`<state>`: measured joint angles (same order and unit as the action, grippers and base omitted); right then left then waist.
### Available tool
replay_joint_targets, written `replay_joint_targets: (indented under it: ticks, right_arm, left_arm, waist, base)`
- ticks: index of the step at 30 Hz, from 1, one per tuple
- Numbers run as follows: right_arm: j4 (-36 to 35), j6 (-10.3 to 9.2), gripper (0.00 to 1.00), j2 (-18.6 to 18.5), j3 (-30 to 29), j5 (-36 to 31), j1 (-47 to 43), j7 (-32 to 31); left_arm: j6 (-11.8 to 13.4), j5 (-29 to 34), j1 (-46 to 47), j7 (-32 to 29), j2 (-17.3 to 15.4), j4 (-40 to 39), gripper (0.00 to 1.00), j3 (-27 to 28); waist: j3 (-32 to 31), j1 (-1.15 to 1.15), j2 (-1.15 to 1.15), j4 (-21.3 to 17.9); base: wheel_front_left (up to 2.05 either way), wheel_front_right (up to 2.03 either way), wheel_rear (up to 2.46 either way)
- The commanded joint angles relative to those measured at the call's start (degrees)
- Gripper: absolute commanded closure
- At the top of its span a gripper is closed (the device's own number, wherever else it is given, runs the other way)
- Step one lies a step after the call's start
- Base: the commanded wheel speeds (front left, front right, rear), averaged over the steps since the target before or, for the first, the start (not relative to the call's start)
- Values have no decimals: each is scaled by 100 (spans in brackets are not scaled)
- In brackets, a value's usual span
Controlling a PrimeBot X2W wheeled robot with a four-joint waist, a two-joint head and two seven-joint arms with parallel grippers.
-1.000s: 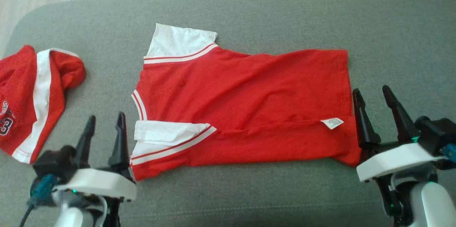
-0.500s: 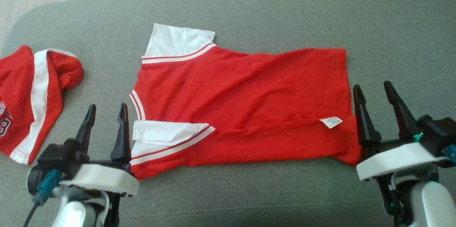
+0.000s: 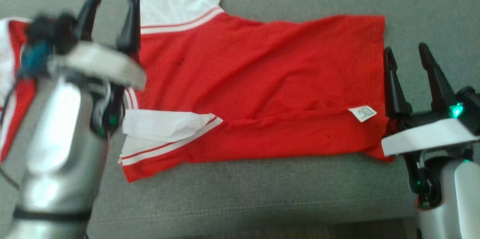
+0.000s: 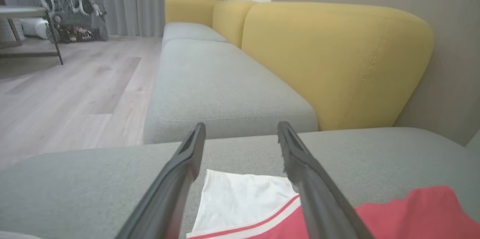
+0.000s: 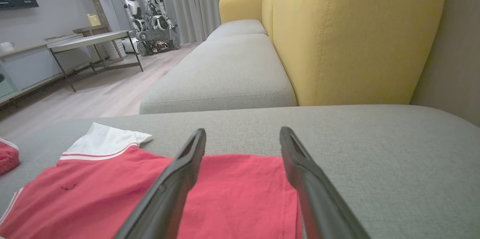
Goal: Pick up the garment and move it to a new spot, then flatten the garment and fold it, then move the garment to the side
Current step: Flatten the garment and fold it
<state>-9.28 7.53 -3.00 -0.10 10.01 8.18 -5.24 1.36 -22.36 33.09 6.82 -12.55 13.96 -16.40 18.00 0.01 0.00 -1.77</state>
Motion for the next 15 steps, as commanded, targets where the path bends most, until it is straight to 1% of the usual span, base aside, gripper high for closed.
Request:
replay_joint_targets:
  ticks: [1,6,10,11,12,15]
  right_arm:
    - [-183,-4,0,0,138,-5,186,41]
    - [-49,-4,0,7,260,49,396,125]
    - [64,-4,0,10,355,108,514,200]
    - [93,-4,0,10,381,135,537,222]
    - [93,-4,0,10,381,135,537,222]
    - [197,-4,0,11,433,222,577,285]
  left_arm:
    - [-66,-26,401,-39,-110,117,0,154]
    - [-297,-70,1480,-87,-78,1593,0,140]
    - [-384,-93,2096,4,-159,2677,0,207]
    - [-392,-87,2218,53,-194,2917,0,222]
    - [-392,-87,2218,53,-194,2917,0,222]
    - [-449,-97,2503,188,-260,3576,0,245]
  waist:
    - [368,-1,0,-170]
    - [745,-1,0,-413]
    - [969,-1,0,-584]
    - [1015,-1,0,-624]
    - [1015,-1,0,-624]
    - [1108,-1,0,-712]
  base:
    - [0,0,0]
    - [0,0,0]
    - [0,0,0]
    - [0,0,0]
    - [0,0,0]
    - [0,0,0]
